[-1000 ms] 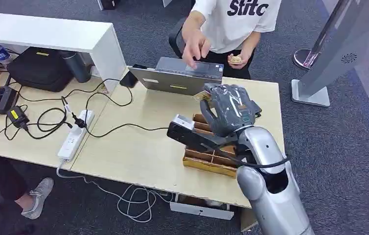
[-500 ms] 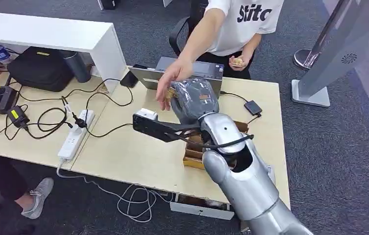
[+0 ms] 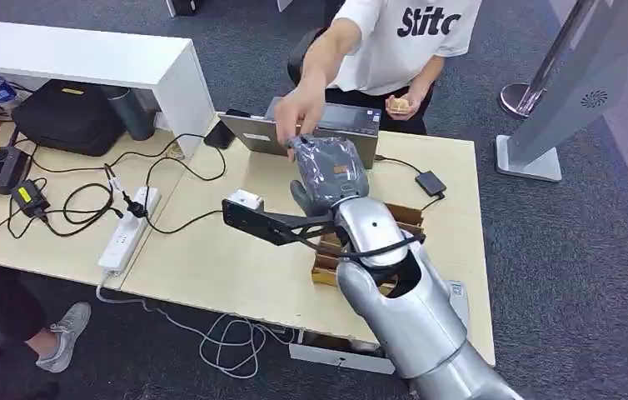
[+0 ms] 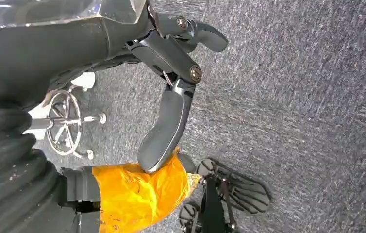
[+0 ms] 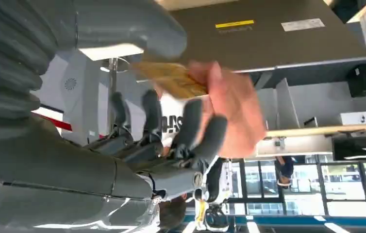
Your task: Pass the card to the sensor for recognition and then transmit it.
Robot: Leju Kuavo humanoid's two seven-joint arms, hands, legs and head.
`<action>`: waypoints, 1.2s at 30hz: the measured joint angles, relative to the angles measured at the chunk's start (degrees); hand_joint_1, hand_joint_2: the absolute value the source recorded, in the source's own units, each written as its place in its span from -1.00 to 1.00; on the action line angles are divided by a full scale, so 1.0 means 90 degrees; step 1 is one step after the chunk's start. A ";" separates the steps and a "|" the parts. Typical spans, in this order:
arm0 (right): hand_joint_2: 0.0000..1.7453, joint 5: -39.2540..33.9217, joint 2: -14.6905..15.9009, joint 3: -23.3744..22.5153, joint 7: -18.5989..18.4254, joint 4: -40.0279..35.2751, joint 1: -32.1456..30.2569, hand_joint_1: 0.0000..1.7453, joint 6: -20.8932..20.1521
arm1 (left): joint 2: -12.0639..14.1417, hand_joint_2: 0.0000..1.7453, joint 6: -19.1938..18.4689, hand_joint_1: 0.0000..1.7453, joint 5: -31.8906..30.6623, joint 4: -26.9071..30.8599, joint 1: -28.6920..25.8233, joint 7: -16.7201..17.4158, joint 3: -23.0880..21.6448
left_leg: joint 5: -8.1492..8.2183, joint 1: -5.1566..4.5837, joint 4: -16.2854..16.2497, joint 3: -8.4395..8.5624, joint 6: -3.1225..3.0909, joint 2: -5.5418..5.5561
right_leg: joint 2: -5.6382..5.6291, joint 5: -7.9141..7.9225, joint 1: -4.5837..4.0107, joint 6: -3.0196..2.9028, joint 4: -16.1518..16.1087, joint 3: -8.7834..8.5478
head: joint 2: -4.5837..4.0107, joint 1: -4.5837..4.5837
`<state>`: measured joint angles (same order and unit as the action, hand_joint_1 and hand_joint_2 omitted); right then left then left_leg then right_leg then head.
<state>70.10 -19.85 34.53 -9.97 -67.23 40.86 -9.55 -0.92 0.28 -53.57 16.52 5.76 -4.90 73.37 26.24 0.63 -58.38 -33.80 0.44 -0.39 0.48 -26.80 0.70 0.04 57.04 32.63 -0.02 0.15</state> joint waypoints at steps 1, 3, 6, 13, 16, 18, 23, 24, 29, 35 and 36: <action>1.00 0.0000 0.0000 0.0000 0.0012 -0.0046 -0.0022 -1.00 0.0002 | 0.0000 1.00 0.0000 -1.00 0.0000 0.0000 0.0000 0.0005 0.0000 | 0.0000 0.0000 0.0000 0.0000 0.0000 0.0000 | 0.0000 0.0000 0.0000 0.0000 0.0000 0.0000 | 0.0000 0.0000; 1.00 0.0000 0.0000 0.0000 0.0039 -0.0112 -0.0061 -1.00 0.0012 | -0.0002 1.00 0.0002 -1.00 0.0002 0.0000 0.0000 0.0007 0.0000 | 0.0000 0.0000 0.0000 0.0000 0.0000 -0.0001 | -0.0001 0.0000 0.0000 0.0000 0.0000 0.0000 | 0.0000 0.0000; 1.00 0.0105 0.0034 0.0010 0.0216 -0.0374 -0.0217 -1.00 0.0122 | -0.0002 1.00 0.0039 -1.00 0.0037 0.0000 -0.0002 0.0024 0.0000 | 0.0000 0.0000 0.0000 0.0000 0.0000 0.0001 | 0.0001 0.0000 0.0000 0.0000 0.0000 0.0001 | 0.0000 0.0000; 1.00 -0.0002 0.0781 0.0362 0.0738 -0.1985 -0.1329 -1.00 0.0687 | -0.0032 1.00 0.0162 -1.00 0.0243 0.0000 -0.0057 0.0046 0.0012 | 0.0009 -0.0001 0.0000 -0.0002 -0.0008 0.0003 | 0.0004 -0.0002 0.0000 0.0001 -0.0010 -0.0001 | 0.0000 0.0000; 1.00 0.0130 0.1177 0.0393 0.0867 -0.2488 -0.1877 -1.00 0.0986 | -0.0056 1.00 0.0221 -1.00 0.0294 0.0000 -0.0067 0.0063 0.0027 | 0.0014 -0.0001 0.0000 -0.0003 -0.0014 0.0005 | 0.0006 -0.0004 0.0001 0.0004 -0.0016 -0.0006 | 0.0000 0.0000; 1.00 0.0243 0.1387 0.0418 0.0911 -0.2690 -0.2184 -1.00 0.1078 | -0.0063 1.00 0.0236 -1.00 0.0311 0.0000 -0.0074 0.0063 0.0049 | 0.0017 -0.0002 0.0000 -0.0004 -0.0009 0.0003 | 0.0004 -0.0004 0.0001 0.0004 -0.0016 -0.0005 | 0.0000 0.0000; 1.00 0.0647 0.1664 0.0447 0.0830 -0.2943 -0.2502 -1.00 0.1149 | -0.0070 1.00 0.0248 -1.00 0.0330 0.0000 -0.0071 0.0063 0.0090 | 0.0017 -0.0001 0.0000 0.0001 -0.0008 0.0003 | 0.0003 -0.0004 0.0000 0.0004 -0.0015 -0.0004 | 0.0000 0.0000; 1.00 0.1016 0.1733 0.0466 0.0741 -0.2946 -0.2578 -1.00 0.1218 | -0.0075 1.00 0.0262 -1.00 0.0337 0.0000 -0.0071 0.0063 0.0114 | 0.0017 0.0000 0.0000 0.0002 -0.0007 0.0003 | 0.0004 -0.0004 0.0000 0.0004 -0.0015 -0.0006 | 0.0000 0.0002; 1.00 0.1651 0.1964 0.0471 0.0634 -0.2803 -0.3121 -1.00 0.1556 | -0.0095 1.00 0.0308 -1.00 0.0357 0.0000 -0.0071 0.0066 0.0141 | 0.0018 0.0000 0.0000 0.0000 -0.0007 0.0002 | 0.0004 -0.0005 0.0000 0.0003 -0.0014 -0.0006 | 0.0000 0.0000; 1.00 0.1727 0.1999 0.0296 0.0522 -0.2421 -0.3468 -1.00 0.1508 | -0.0095 1.00 0.0321 -1.00 0.0381 0.0000 -0.0069 0.0075 0.0170 | 0.0018 0.0000 0.0000 -0.0001 -0.0007 0.0003 | 0.0004 -0.0008 0.0000 0.0006 -0.0014 -0.0005 | 0.0000 0.0000; 1.00 0.1724 0.1999 0.0245 0.0505 -0.2349 -0.3499 -1.00 0.1479 | -0.0095 1.00 0.0321 -1.00 0.0386 0.0000 -0.0069 0.0075 0.0170 | 0.0018 0.0000 0.0000 -0.0001 -0.0007 0.0003 | 0.0003 -0.0008 0.0000 0.0006 -0.0014 -0.0005 | 0.0000 0.0000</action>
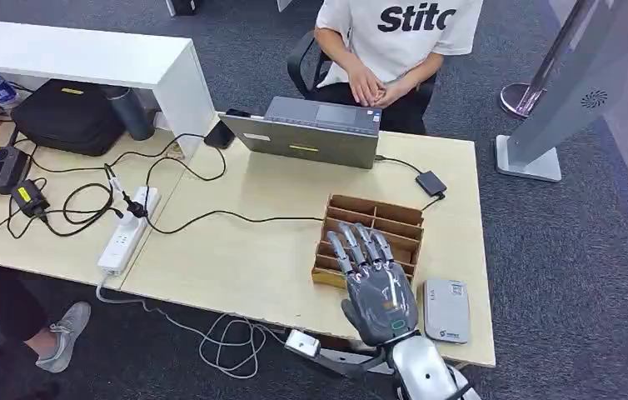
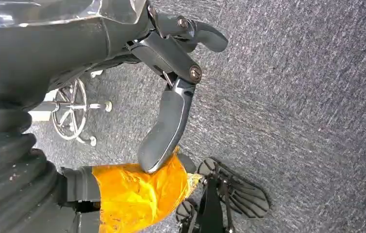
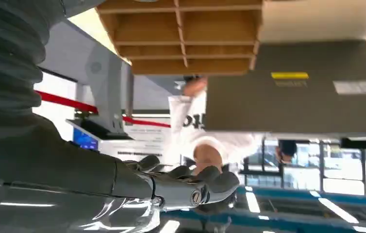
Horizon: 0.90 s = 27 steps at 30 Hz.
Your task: Pass the card to the sensor for recognition and then transmit it.
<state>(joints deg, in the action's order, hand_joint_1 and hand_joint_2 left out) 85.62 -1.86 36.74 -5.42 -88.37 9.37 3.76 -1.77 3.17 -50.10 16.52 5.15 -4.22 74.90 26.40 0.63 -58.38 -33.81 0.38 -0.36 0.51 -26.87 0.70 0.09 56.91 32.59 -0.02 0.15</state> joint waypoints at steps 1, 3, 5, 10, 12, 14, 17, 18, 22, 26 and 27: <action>1.00 0.0000 0.0000 -0.0042 -0.0007 0.0061 -0.0027 -1.00 -0.0022 | 0.0000 1.00 0.0000 -1.00 0.0002 0.0000 0.0000 0.0000 0.0002 | 0.0000 0.0000 0.0000 0.0000 0.0000 0.0000 | 0.0000 0.0000 0.0000 0.0000 0.0000 0.0000 | 0.0000 0.0000; 1.00 -0.0003 -0.0007 -0.0139 -0.0027 0.0168 -0.0078 -1.00 -0.0046 | 0.0000 1.00 0.0002 -1.00 0.0017 0.0000 0.0000 0.0002 0.0002 | 0.0000 0.0000 0.0000 0.0000 0.0000 0.0000 | 0.0000 0.0001 0.0000 0.0000 0.0000 0.0000 | 0.0000 0.0000; 1.00 -0.0003 -0.0007 -0.0139 -0.0027 0.0168 -0.0078 -1.00 -0.0046 | 0.0000 1.00 0.0002 -1.00 0.0017 0.0000 0.0000 0.0002 0.0002 | 0.0000 0.0000 0.0000 0.0000 0.0000 0.0000 | 0.0000 0.0001 0.0000 0.0000 0.0000 0.0000 | 0.0000 0.0000; 1.00 0.0005 -0.0070 -0.0323 -0.0053 0.0379 -0.0140 -1.00 -0.0063 | -0.0002 1.00 0.0002 -1.00 0.0019 0.0000 0.0002 0.0010 0.0005 | 0.0000 0.0000 0.0000 0.0001 0.0000 0.0000 | 0.0000 0.0001 0.0000 0.0000 0.0000 -0.0001 | 0.0000 0.0000; 1.00 0.0219 -0.0204 -0.0557 -0.0124 0.0493 -0.0182 -1.00 -0.0156 | -0.0002 1.00 0.0007 -1.00 0.0024 0.0000 0.0004 0.0046 0.0005 | 0.0000 0.0000 0.0000 0.0001 0.0000 0.0000 | 0.0000 0.0001 0.0000 0.0000 0.0001 0.0000 | 0.0000 0.0000; 1.00 0.0289 -0.0272 -0.0723 -0.0138 0.0590 -0.0154 -1.00 -0.0161 | -0.0007 1.00 0.0007 -1.00 0.0024 0.0000 0.0007 0.0046 0.0005 | 0.0000 0.0000 0.0000 0.0001 0.0000 0.0000 | 0.0000 0.0001 0.0000 0.0000 0.0001 0.0000 | 0.0000 0.0002; 1.00 0.0267 -0.0340 -0.0976 -0.0153 0.0799 -0.0071 -1.00 -0.0131 | -0.0014 1.00 0.0022 -1.00 0.0027 0.0000 0.0010 0.0051 0.0005 | 0.0000 0.0000 0.0000 0.0001 0.0000 0.0000 | 0.0000 0.0001 0.0000 0.0000 0.0001 -0.0001 | 0.0000 0.0000; 1.00 0.0226 -0.0369 -0.1059 -0.0160 0.0860 -0.0053 -1.00 -0.0131 | -0.0017 1.00 0.0022 -1.00 0.0029 0.0000 0.0012 0.0056 0.0005 | -0.0001 0.0000 0.0000 0.0001 0.0000 0.0000 | 0.0000 0.0001 0.0000 0.0000 0.0001 -0.0001 | 0.0000 0.0000; 1.00 0.0153 -0.0468 -0.1396 -0.0192 0.1059 -0.0035 -1.00 -0.0134 | -0.0027 1.00 0.0044 -1.00 0.0039 0.0000 0.0012 0.0070 0.0005 | -0.0001 -0.0001 0.0000 0.0001 0.0000 0.0000 | 0.0000 0.0001 0.0000 0.0000 0.0001 -0.0001 | 0.0000 0.0000; 1.00 0.0136 -0.0542 -0.1679 -0.0194 0.1205 -0.0042 -1.00 -0.0138 | -0.0032 1.00 0.0058 -1.00 0.0056 0.0000 0.0018 0.0078 0.0005 | -0.0001 -0.0001 0.0000 0.0001 0.0000 0.0000 | 0.0000 0.0001 0.0000 0.0000 0.0001 -0.0001 | 0.0000 0.0000; 1.00 0.0136 -0.0556 -0.1742 -0.0197 0.1239 -0.0045 -1.00 -0.0141 | -0.0032 1.00 0.0061 -1.00 0.0058 0.0000 0.0018 0.0078 0.0005 | -0.0001 -0.0001 0.0000 0.0001 0.0000 0.0000 | 0.0000 0.0001 0.0000 0.0000 0.0001 0.0000 | 0.0000 0.0000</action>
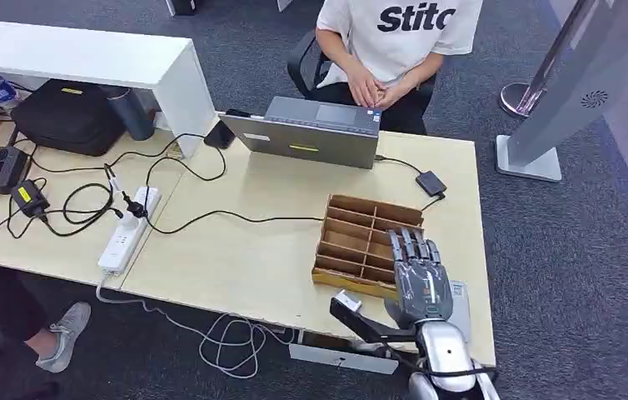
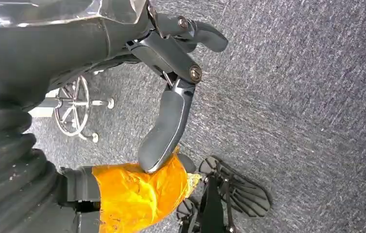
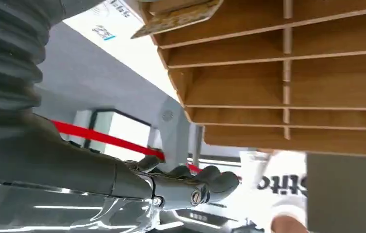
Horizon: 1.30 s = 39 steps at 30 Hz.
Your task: Pass the card to the sensor for recognition and then transmit it.
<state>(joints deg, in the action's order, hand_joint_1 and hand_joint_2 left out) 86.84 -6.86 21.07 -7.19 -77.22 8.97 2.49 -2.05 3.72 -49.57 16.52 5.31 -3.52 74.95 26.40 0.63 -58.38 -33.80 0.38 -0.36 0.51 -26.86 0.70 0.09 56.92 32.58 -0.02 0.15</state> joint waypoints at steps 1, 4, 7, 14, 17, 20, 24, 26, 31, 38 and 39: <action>1.00 0.0000 -0.0015 -0.0053 -0.0007 0.0032 -0.0004 -1.00 0.0000 | 0.0000 1.00 0.0000 -1.00 0.0010 0.0000 0.0000 0.0000 0.0000 | 0.0000 0.0000 0.0000 0.0000 0.0000 0.0000 | -0.0001 0.0000 0.0000 0.0000 0.0000 0.0000 | 0.0000 0.0000; 1.00 0.0019 -0.0041 -0.0219 -0.0007 0.0112 -0.0019 -1.00 0.0005 | 0.0000 1.00 0.0002 -1.00 0.0019 0.0000 0.0008 0.0000 0.0000 | 0.0000 0.0000 0.0000 0.0000 0.0000 0.0000 | 0.0000 0.0000 0.0000 0.0000 0.0000 0.0001 | 0.0000 0.0000; 1.00 -0.0010 -0.0080 -0.0398 0.0002 0.0182 -0.0054 -1.00 0.0034 | 0.0000 1.00 0.0017 -1.00 0.0039 0.0000 0.0009 0.0000 0.0000 | 0.0000 0.0000 0.0000 0.0000 0.0000 0.0000 | -0.0001 0.0000 0.0000 0.0000 0.0000 0.0001 | 0.0000 0.0000; 1.00 -0.0481 -0.0189 -0.0714 0.0313 0.0195 -0.0235 -1.00 0.0360 | -0.0002 1.00 0.0068 -1.00 0.0112 0.0000 0.0011 0.0007 0.0002 | 0.0000 0.0000 0.0000 0.0000 0.0000 0.0000 | 0.0000 0.0000 0.0000 0.0000 0.0000 0.0001 | 0.0000 0.0000; 1.00 -0.0670 -0.0233 -0.0804 0.0486 0.0137 -0.0349 -1.00 0.0502 | -0.0012 1.00 0.0075 -1.00 0.0136 0.0000 0.0011 0.0007 0.0017 | 0.0000 0.0000 0.0000 0.0000 0.0000 -0.0001 | -0.0001 0.0000 0.0000 0.0000 0.0000 0.0001 | 0.0000 0.0000; 1.00 -0.0809 -0.0265 -0.0840 0.0627 0.0068 -0.0455 -1.00 0.0595 | -0.0032 1.00 0.0078 -1.00 0.0155 0.0000 0.0012 0.0007 0.0044 | 0.0000 0.0000 0.0000 0.0000 0.0000 0.0000 | -0.0001 0.0000 0.0000 0.0000 0.0000 0.0001 | 0.0000 0.0000; 1.00 -0.0971 -0.0315 -0.0850 0.0811 -0.0072 -0.0577 -1.00 0.0704 | -0.0051 1.00 0.0080 -1.00 0.0189 0.0000 0.0013 0.0007 0.0058 | 0.0000 0.0000 0.0000 0.0000 0.0000 -0.0001 | -0.0001 0.0000 0.0000 0.0000 0.0000 0.0000 | 0.0000 0.0000; 1.00 -0.0974 -0.0338 -0.0850 0.0821 -0.0119 -0.0612 -1.00 0.0707 | -0.0058 1.00 0.0080 -1.00 0.0199 0.0000 0.0013 0.0007 0.0083 | 0.0000 0.0000 0.0000 0.0000 0.0000 -0.0001 | -0.0001 0.0000 0.0000 0.0000 0.0000 0.0001 | 0.0000 0.0000; 1.00 -0.1032 -0.0364 -0.0777 0.0896 -0.0155 -0.0638 -1.00 0.0748 | -0.0061 1.00 0.0080 -1.00 0.0226 0.0000 0.0013 0.0007 0.0107 | 0.0000 0.0000 0.0000 0.0000 0.0000 -0.0001 | -0.0001 0.0000 0.0000 0.0000 0.0000 0.0000 | 0.0000 0.0000; 1.00 -0.1071 -0.0384 -0.0680 0.0920 -0.0131 -0.0647 -1.00 0.0760 | -0.0061 1.00 0.0080 -1.00 0.0228 0.0000 0.0015 0.0007 0.0107 | 0.0000 0.0000 0.0000 0.0000 0.0000 -0.0001 | -0.0001 0.0000 0.0000 0.0000 0.0000 0.0000 | 0.0000 0.0000; 1.00 -0.1071 -0.0384 -0.0665 0.0920 -0.0119 -0.0647 -1.00 0.0751 | -0.0063 1.00 0.0080 -1.00 0.0231 0.0000 0.0015 0.0007 0.0107 | 0.0000 0.0000 0.0000 0.0000 0.0000 -0.0001 | -0.0001 0.0000 0.0000 0.0000 0.0000 0.0000 | 0.0000 0.0000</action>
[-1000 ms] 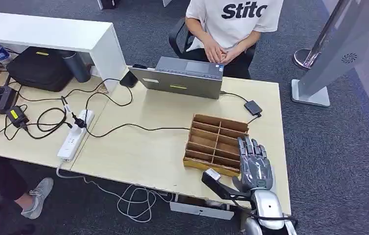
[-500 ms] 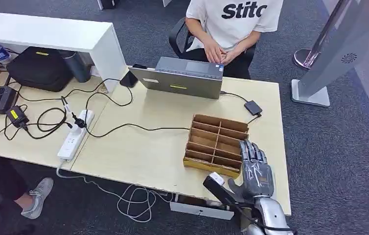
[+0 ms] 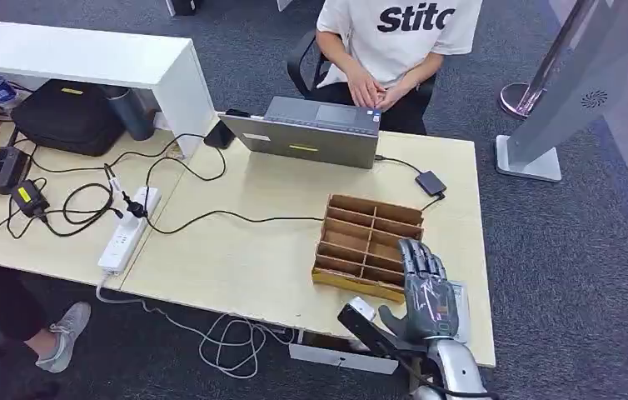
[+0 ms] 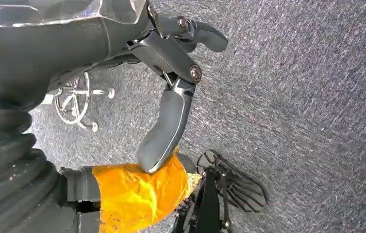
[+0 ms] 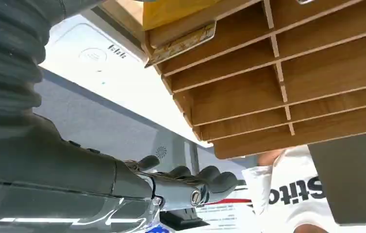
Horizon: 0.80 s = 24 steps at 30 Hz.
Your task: Pass the card to the sensor for recognition and then transmit it.
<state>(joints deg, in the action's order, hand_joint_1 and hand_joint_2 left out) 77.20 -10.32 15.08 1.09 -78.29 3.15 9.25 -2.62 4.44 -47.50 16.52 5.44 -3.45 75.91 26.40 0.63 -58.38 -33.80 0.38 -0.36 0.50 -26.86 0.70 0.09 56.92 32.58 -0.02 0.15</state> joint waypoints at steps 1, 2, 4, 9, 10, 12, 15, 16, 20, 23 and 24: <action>1.00 -0.0012 0.0000 0.0046 -0.0002 0.0041 0.0003 -1.00 -0.0015 | 0.0000 1.00 0.0000 -1.00 0.0012 0.0000 0.0002 0.0000 0.0000 | 0.0000 0.0000 0.0000 0.0000 0.0000 0.0000 | 0.0000 0.0000 0.0000 0.0000 0.0000 0.0000 | 0.0000 0.0000; 1.00 -0.0017 0.0000 0.0068 -0.0002 0.0071 0.0005 -1.00 -0.0022 | 0.0000 1.00 0.0000 -1.00 0.0012 0.0000 0.0004 0.0000 0.0000 | 0.0000 0.0000 0.0000 0.0000 0.0000 0.0000 | 0.0000 0.0000 0.0000 0.0000 0.0000 0.0000 | 0.0000 0.0000; 1.00 -0.0017 -0.0012 0.0095 -0.0012 0.0126 0.0011 -1.00 -0.0044 | 0.0000 1.00 0.0000 -1.00 0.0015 0.0000 0.0004 0.0000 0.0000 | 0.0000 0.0000 0.0000 0.0000 0.0000 0.0000 | 0.0001 0.0000 0.0000 0.0000 0.0000 0.0000 | 0.0000 0.0000; 1.00 0.0010 -0.0015 0.0172 -0.0070 0.0250 0.0046 -1.00 -0.0085 | 0.0000 1.00 0.0000 -1.00 0.0032 0.0000 0.0008 0.0002 0.0000 | 0.0000 0.0000 0.0000 0.0000 0.0000 0.0000 | 0.0000 0.0000 0.0000 0.0000 0.0000 0.0000 | 0.0000 0.0000; 1.00 0.0017 -0.0015 0.0192 -0.0104 0.0279 0.0059 -1.00 -0.0083 | 0.0000 1.00 0.0000 -1.00 0.0032 0.0000 0.0008 0.0005 0.0000 | 0.0000 0.0000 0.0000 0.0000 0.0000 0.0000 | 0.0000 0.0000 0.0000 0.0000 0.0000 0.0000 | 0.0000 0.0000; 1.00 0.0015 -0.0015 0.0206 -0.0131 0.0330 0.0077 -1.00 -0.0071 | 0.0000 1.00 0.0000 -1.00 0.0032 0.0000 0.0007 0.0007 0.0000 | 0.0000 0.0000 0.0000 0.0000 0.0000 0.0000 | 0.0000 0.0000 0.0000 0.0000 0.0000 0.0000 | 0.0000 0.0000; 1.00 0.0012 -0.0015 0.0209 -0.0148 0.0394 0.0095 -1.00 -0.0068 | 0.0000 1.00 0.0000 -1.00 0.0032 0.0000 0.0008 0.0010 0.0000 | 0.0000 0.0000 0.0000 0.0000 0.0000 0.0000 | 0.0000 0.0000 0.0000 0.0000 0.0000 0.0000 | 0.0000 0.0000; 1.00 0.0012 -0.0015 0.0211 -0.0148 0.0413 0.0097 -1.00 -0.0068 | 0.0000 1.00 0.0000 -1.00 0.0032 0.0000 0.0008 0.0010 0.0000 | 0.0000 0.0000 0.0000 0.0000 0.0000 0.0000 | 0.0000 0.0000 0.0000 0.0000 0.0000 0.0000 | 0.0000 0.0000; 1.00 0.0012 -0.0015 0.0211 -0.0155 0.0471 0.0103 -1.00 -0.0054 | 0.0000 1.00 0.0000 -1.00 0.0034 0.0000 0.0008 0.0010 0.0000 | 0.0000 0.0000 0.0000 0.0000 0.0000 0.0000 | 0.0000 0.0000 0.0000 0.0000 0.0000 0.0000 | 0.0000 0.0000; 1.00 0.0024 -0.0015 0.0211 -0.0160 0.0515 0.0111 -1.00 0.0007 | 0.0000 1.00 0.0000 -1.00 0.0039 0.0000 0.0008 0.0010 0.0002 | 0.0000 0.0000 0.0000 0.0000 0.0000 0.0000 | 0.0000 0.0000 0.0000 0.0000 0.0000 0.0000 | 0.0000 0.0000; 1.00 0.0063 -0.0015 0.0211 -0.0177 0.0525 0.0112 -1.00 0.0058 | 0.0000 1.00 0.0000 -1.00 0.0046 0.0000 0.0008 0.0010 0.0000 | 0.0000 0.0000 0.0000 0.0000 0.0000 0.0000 | 0.0000 0.0000 0.0000 0.0000 0.0000 0.0000 | 0.0000 0.0000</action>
<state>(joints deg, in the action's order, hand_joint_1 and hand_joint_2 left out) 77.77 -10.45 16.98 -0.50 -73.57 4.16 9.77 -2.62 4.44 -47.08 16.52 5.51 -3.37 75.91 26.40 0.63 -58.38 -33.80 0.38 -0.36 0.50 -26.86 0.70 0.09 56.92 32.58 -0.02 0.15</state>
